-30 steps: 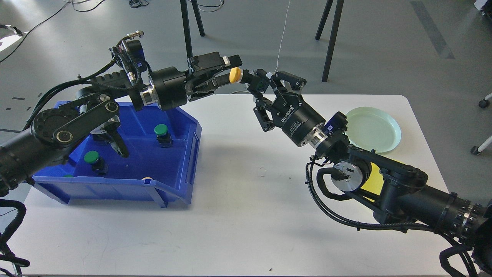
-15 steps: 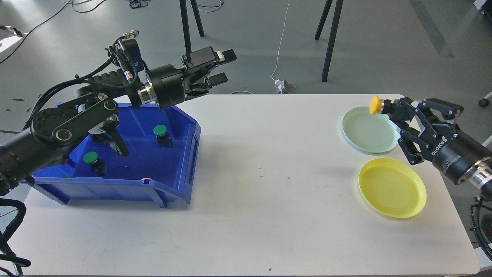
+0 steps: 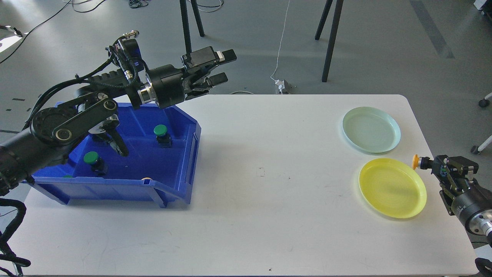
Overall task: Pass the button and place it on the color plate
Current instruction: 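Lower the button onto the yellow plate and open the right gripper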
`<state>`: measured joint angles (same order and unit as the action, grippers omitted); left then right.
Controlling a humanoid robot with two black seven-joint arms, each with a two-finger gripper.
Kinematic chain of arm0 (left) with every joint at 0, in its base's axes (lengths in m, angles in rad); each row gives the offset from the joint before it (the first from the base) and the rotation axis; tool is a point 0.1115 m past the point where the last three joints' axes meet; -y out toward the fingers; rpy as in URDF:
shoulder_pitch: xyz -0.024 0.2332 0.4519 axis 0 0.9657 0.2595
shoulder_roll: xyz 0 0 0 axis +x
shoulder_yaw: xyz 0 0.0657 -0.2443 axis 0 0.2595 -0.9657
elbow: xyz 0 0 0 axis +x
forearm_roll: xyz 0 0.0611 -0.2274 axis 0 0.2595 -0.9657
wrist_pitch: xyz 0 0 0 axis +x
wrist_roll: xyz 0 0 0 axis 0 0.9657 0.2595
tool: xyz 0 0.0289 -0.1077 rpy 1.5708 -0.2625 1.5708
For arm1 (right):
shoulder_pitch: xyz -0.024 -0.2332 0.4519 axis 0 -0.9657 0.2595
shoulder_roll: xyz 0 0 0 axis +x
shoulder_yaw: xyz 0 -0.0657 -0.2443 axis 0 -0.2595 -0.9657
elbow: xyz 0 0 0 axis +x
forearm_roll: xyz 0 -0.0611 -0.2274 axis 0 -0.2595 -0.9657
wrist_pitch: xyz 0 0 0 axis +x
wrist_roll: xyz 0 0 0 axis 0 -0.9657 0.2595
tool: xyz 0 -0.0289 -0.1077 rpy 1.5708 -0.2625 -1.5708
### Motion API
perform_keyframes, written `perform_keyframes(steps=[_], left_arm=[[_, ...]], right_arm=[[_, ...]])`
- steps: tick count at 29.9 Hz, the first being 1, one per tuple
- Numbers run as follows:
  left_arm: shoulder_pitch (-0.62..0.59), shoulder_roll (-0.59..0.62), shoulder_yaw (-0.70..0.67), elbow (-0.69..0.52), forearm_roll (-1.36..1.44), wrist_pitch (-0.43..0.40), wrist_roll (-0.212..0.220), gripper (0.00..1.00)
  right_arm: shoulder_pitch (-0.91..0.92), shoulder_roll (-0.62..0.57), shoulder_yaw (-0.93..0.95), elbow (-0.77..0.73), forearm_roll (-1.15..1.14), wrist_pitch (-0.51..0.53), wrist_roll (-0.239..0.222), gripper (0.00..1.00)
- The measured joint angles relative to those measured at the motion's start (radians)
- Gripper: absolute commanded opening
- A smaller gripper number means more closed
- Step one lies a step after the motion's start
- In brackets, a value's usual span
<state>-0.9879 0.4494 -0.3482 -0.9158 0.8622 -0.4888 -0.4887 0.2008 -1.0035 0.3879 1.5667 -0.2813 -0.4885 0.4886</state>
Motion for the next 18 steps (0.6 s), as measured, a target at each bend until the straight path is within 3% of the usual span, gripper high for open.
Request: perform_keyframes(steps=[7, 10, 16, 18], left_arm=[[0.000, 0.000, 0.000, 0.001, -0.002, 0.000, 0.000, 0.99], [0.000, 0.000, 0.000, 0.001, -0.002, 0.000, 0.000, 0.99], [0.000, -0.001, 0.000, 0.002, -0.002, 0.000, 0.000, 0.99], [0.000, -0.001, 0.000, 0.002, -0.002, 0.000, 0.000, 0.99]], right_arm=[[0.033, 0.161, -0.083, -0.213, -0.173, 0.000, 0.000, 0.02], [0.042, 0.196, -0.096, -0.295, -0.189, 0.000, 0.000, 0.07], [0.058, 0.208, -0.087, -0.331, -0.191, 0.000, 0.000, 0.54], [0.058, 0.209, -0.084, -0.331, -0.190, 0.000, 0.000, 0.58]])
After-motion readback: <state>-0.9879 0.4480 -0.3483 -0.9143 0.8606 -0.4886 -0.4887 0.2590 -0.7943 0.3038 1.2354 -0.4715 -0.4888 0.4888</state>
